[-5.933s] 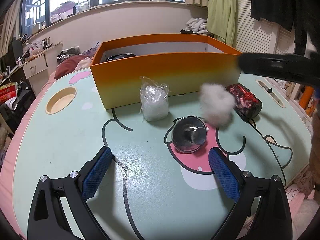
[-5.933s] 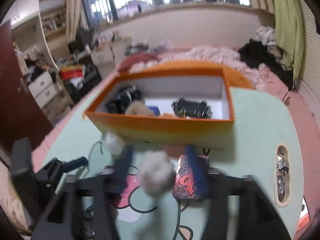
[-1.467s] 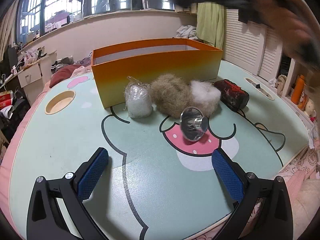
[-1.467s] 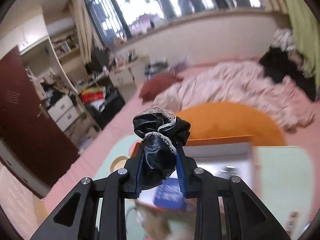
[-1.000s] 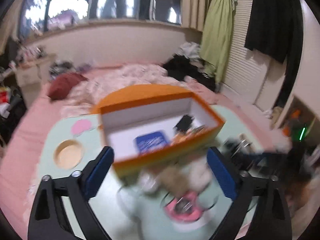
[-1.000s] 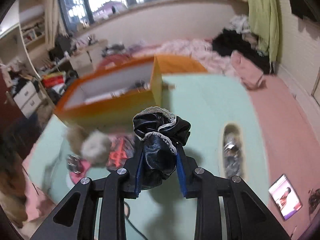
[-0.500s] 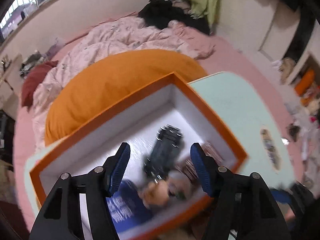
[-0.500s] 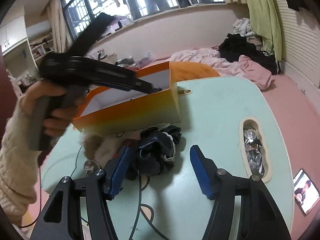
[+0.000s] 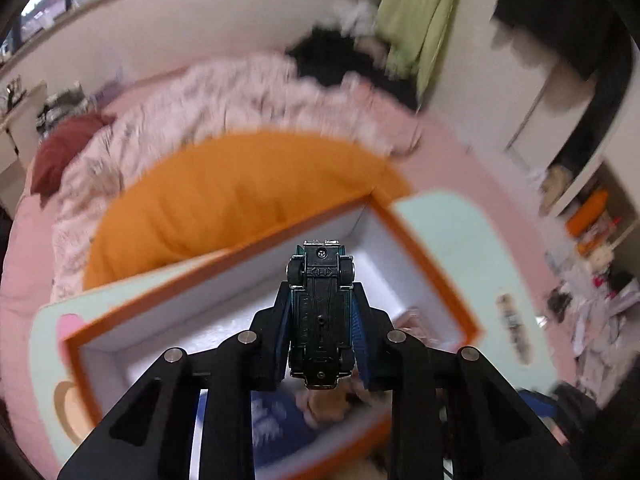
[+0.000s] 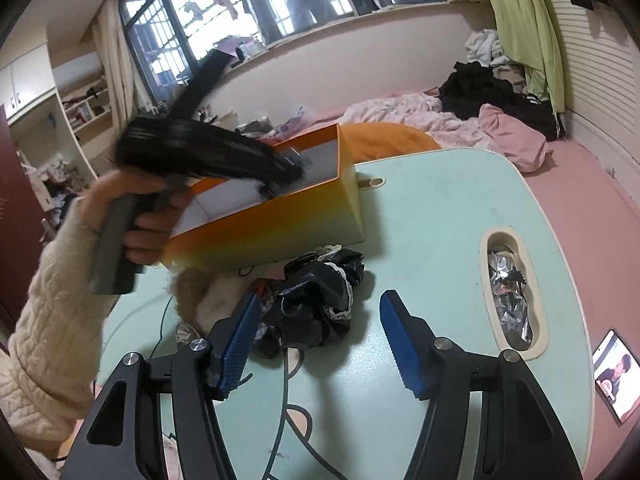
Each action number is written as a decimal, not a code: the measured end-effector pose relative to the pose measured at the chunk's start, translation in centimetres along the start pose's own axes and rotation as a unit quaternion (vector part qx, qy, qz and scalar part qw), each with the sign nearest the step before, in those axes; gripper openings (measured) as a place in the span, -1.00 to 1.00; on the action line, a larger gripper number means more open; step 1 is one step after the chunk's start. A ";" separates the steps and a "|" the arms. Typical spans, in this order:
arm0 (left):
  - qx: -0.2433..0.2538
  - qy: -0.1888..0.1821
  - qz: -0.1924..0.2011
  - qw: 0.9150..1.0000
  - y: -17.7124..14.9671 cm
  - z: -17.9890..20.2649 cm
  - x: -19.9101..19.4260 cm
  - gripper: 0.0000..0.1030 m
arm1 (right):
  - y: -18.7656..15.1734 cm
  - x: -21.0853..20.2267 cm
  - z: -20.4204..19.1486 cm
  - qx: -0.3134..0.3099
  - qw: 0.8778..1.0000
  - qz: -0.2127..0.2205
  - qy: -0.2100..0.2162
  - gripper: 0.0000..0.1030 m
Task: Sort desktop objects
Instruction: 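Carry the black toy car with left tool and release it on table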
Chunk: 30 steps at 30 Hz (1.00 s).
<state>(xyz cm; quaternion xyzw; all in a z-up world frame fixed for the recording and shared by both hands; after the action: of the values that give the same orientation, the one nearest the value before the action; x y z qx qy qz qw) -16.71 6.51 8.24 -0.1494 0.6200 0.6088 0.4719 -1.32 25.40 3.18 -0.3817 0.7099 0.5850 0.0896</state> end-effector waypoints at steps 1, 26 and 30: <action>0.002 -0.008 0.024 1.000 -0.5 0.4 -2.1 -0.46 | 0.0 -0.1 0.0 -0.001 1.000 0.001 0.001 0.20; 0.034 0.014 0.112 0.993 -14.1 1.2 -9.4 0.56 | 0.8 -0.6 -0.5 -0.002 1.000 0.008 0.008 0.20; 0.054 0.066 0.082 0.993 -17.7 0.1 -9.3 0.56 | 3.3 -0.8 -2.2 -0.012 0.999 0.006 0.034 0.20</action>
<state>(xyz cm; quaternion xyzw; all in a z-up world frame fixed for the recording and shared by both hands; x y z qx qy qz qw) 1.51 -0.79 4.58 -0.1122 0.6923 0.5996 0.3855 -2.16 23.82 6.85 -0.3979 0.7077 0.5809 0.0574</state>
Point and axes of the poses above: each gripper's, at about its wrist camera, not at the fingertips, and x roughly the way its jaws point, z to its right, y to its top, the point moved 4 cm from there along x, roughly the way its jaws point, and after that the axes turned 3 degrees about -y, right-handed, at the moved point
